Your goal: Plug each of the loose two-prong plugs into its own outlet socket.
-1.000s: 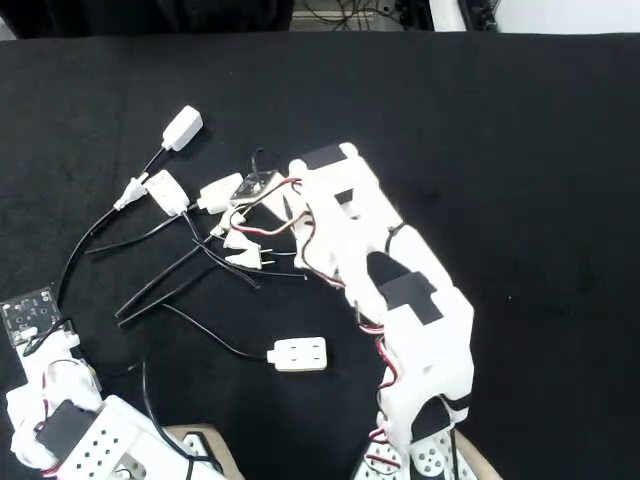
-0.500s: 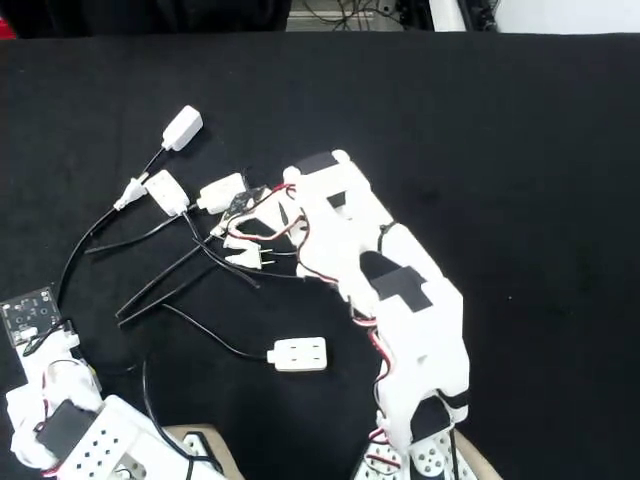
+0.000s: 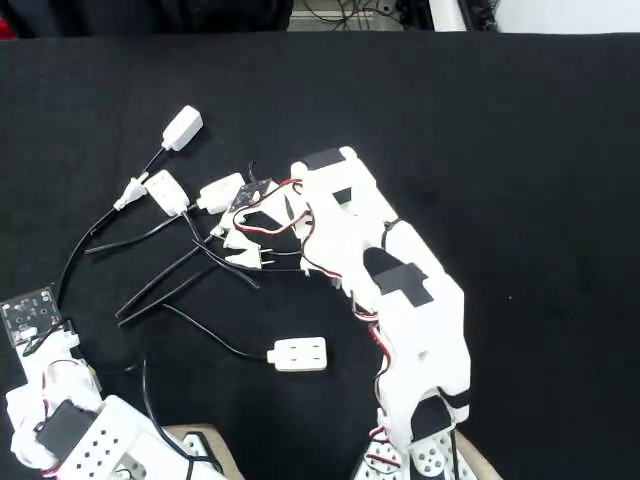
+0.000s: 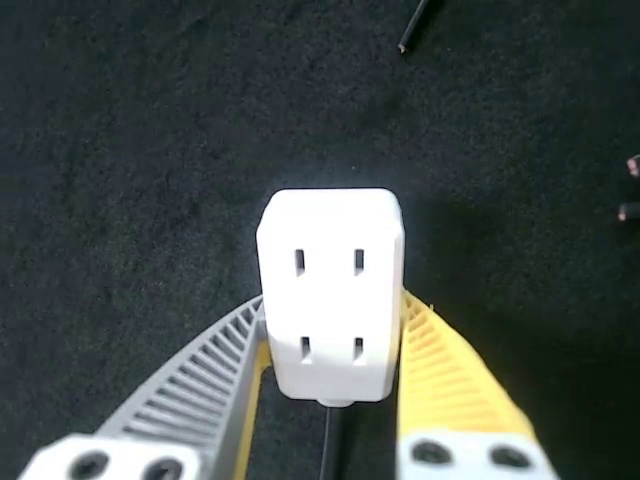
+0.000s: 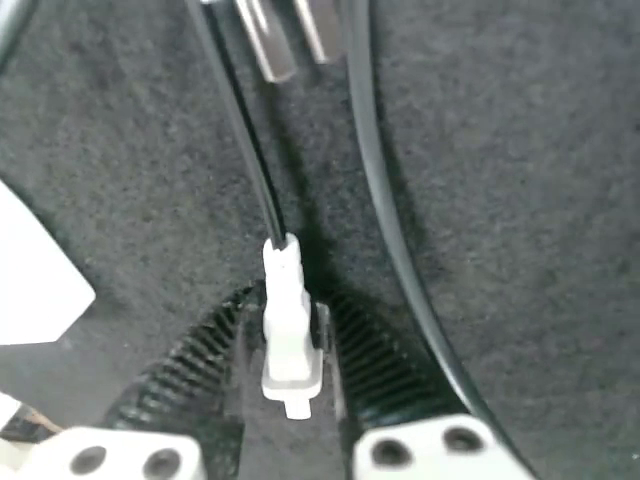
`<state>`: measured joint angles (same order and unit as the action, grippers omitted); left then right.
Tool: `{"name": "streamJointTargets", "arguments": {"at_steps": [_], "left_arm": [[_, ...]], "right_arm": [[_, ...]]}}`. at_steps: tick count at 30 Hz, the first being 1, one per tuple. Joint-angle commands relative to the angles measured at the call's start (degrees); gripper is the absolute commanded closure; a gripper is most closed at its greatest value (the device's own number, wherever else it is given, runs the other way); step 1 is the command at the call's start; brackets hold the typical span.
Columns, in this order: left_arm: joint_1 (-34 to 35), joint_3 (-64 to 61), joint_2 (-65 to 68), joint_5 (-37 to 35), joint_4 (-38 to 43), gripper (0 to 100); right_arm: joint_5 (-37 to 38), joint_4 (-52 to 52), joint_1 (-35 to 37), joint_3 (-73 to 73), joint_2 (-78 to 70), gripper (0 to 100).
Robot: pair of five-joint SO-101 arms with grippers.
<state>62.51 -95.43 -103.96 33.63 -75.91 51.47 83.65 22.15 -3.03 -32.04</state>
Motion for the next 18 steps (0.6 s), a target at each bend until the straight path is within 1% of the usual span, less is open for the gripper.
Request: {"name": "streamJointTargets", "arguments": {"at_steps": [1, 4, 7, 10, 14, 18], "left_arm": [[-0.8, 0.0, -0.3, 0.6, 0.1, 93], [-1.4, 0.0, -0.3, 0.6, 0.1, 93], [-4.8, 0.4, -0.3, 0.6, 0.1, 93], [-8.1, 3.2, -0.3, 1.9, -0.9, 93], [-14.8, 9.6, 0.0, 4.2, -3.3, 93], [-23.8, 17.5, 0.2, 5.8, -5.9, 93]], "right_arm": [[-3.1, 0.3, -1.8, -2.2, 2.7, 98.7], [-4.9, 1.0, -1.8, 0.7, 8.2, 98.7], [-7.1, -0.8, -1.7, 6.1, 16.2, 98.7], [-11.0, -4.7, -1.7, 12.1, 25.9, 98.7], [-17.1, -9.0, -2.0, 18.8, 39.5, 98.7], [-24.1, -12.0, -6.2, 24.3, 52.2, 98.7]]}}
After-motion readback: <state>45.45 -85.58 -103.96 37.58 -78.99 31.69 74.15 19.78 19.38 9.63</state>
